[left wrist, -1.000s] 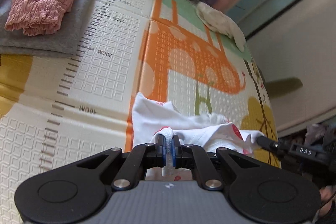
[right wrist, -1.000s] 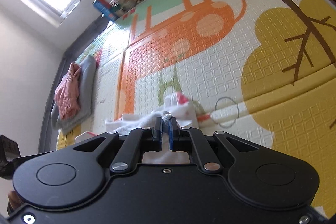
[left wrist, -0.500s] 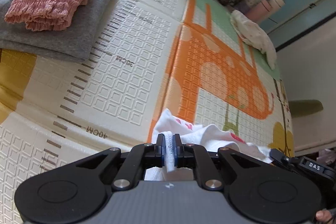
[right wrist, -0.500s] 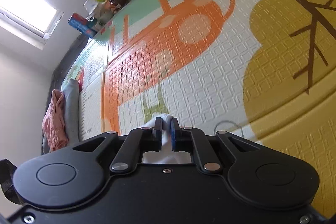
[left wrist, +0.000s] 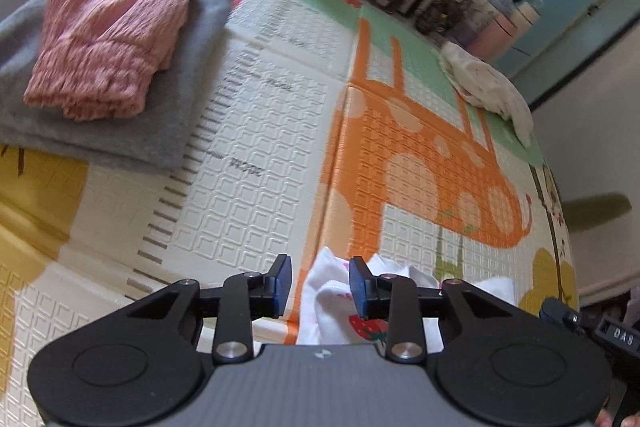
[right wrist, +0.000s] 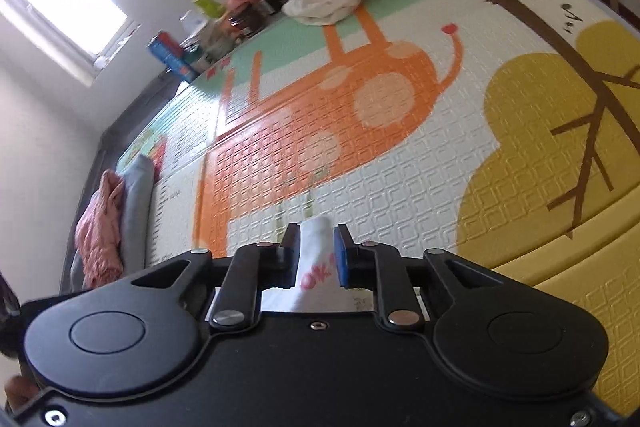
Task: Fold clothes
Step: 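Carry the hem over the shirt toward the collar with both grippers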
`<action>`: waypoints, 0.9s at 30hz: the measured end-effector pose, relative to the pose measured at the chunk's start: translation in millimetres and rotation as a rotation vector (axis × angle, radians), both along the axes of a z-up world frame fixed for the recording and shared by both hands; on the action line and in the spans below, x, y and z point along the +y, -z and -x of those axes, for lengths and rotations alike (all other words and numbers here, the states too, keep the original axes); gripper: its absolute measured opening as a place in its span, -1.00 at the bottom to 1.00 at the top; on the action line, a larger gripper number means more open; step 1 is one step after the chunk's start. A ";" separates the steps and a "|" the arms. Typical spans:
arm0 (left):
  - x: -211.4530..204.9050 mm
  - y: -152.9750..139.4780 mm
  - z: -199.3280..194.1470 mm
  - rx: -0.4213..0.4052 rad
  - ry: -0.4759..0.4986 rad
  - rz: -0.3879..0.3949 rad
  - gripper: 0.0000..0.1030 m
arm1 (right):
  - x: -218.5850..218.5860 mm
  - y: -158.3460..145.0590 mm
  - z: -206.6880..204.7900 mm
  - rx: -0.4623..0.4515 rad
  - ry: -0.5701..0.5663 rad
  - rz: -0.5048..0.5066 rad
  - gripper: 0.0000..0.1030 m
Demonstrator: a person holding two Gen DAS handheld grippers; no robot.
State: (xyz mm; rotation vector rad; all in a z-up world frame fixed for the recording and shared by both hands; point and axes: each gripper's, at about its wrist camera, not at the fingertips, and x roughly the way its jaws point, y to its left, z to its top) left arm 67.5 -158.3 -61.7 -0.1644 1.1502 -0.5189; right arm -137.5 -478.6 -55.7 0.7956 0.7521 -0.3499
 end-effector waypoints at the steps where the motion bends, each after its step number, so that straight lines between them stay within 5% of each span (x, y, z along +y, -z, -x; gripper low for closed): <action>1: -3.6 -1.9 2.9 -0.013 0.029 0.000 -0.31 | 2.7 -0.2 -0.3 0.003 -0.012 0.005 -0.72; 9: -31.3 -15.9 45.2 -0.073 0.338 0.077 -0.19 | 29.0 3.1 -8.0 0.041 -0.113 0.023 -0.78; 13: -39.1 -15.2 59.3 -0.106 0.393 0.040 -0.15 | 36.5 6.8 -12.3 0.048 -0.136 0.015 -0.78; 21: -51.4 10.5 32.3 -0.089 0.332 0.009 -0.18 | 44.3 10.9 -20.6 0.070 -0.162 0.030 -0.82; 27: -46.1 25.2 2.9 -0.080 0.153 -0.036 -0.19 | 43.6 15.9 -23.8 0.095 -0.154 0.026 -0.83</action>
